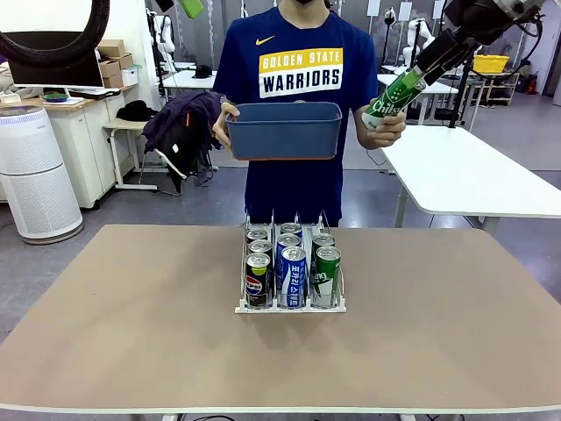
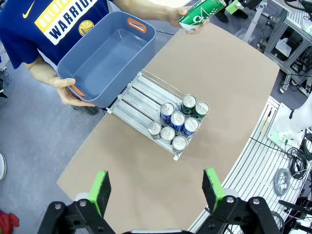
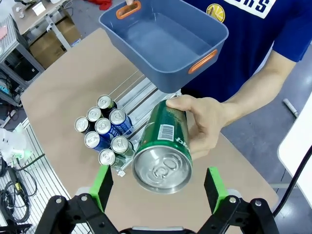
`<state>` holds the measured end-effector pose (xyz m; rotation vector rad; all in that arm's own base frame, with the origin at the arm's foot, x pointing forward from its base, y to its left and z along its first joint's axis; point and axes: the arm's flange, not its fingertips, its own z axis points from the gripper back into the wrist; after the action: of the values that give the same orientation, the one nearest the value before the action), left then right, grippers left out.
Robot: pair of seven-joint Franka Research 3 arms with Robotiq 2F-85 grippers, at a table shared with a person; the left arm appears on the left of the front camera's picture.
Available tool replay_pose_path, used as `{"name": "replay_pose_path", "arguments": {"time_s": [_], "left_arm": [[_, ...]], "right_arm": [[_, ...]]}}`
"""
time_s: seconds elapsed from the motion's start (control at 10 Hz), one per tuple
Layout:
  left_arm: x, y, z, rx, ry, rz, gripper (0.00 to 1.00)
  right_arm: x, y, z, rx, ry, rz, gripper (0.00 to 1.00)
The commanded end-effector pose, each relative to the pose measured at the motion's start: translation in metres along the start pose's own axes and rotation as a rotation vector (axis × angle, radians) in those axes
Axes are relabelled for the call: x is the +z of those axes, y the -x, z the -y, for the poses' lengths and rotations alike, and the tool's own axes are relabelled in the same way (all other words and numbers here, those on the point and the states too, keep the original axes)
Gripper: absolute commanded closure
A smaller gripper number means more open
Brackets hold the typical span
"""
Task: Fill the beverage cans into the dispenser.
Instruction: Pick up the Sprite handed by the human.
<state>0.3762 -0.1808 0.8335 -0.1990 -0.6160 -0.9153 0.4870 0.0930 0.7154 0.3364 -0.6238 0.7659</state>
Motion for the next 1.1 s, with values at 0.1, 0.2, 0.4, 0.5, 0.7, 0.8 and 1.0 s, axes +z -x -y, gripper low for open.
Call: {"name": "replay_pose_path", "arguments": {"time_s": [0.1,0.2,0.4,0.5,0.7,0.8,1.0], "left_arm": [[0.0,0.002,0.0,0.002,-0.005,0.01,0.0],[0.0,0.002,0.0,0.002,-0.005,0.01,0.0],[0.0,0.002,0.0,0.002,-0.005,0.01,0.0],[0.0,0.002,0.0,0.002,-0.005,0.01,0.0],[0.0,0.002,0.0,0.002,-0.005,0.01,0.0],[0.0,0.002,0.0,0.002,-0.005,0.01,0.0],[0.0,0.002,0.0,0.002,-0.005,0.01,0.0]], "right_arm": [[-0.013,0.0,0.004,0.018,-0.03,0.005,0.0],[-0.018,0.001,0.003,0.021,-0.042,0.006,0.0],[-0.023,-0.001,0.005,0.033,-0.062,0.013,0.0],[-0.027,-0.001,0.004,0.027,-0.066,0.018,0.0],[-0.031,-0.002,0.007,0.014,-0.071,0.023,0.0],[-0.033,-0.001,0.007,0.009,-0.07,0.027,0.0],[-0.035,-0.002,0.009,0.006,-0.069,0.035,0.0]]}}
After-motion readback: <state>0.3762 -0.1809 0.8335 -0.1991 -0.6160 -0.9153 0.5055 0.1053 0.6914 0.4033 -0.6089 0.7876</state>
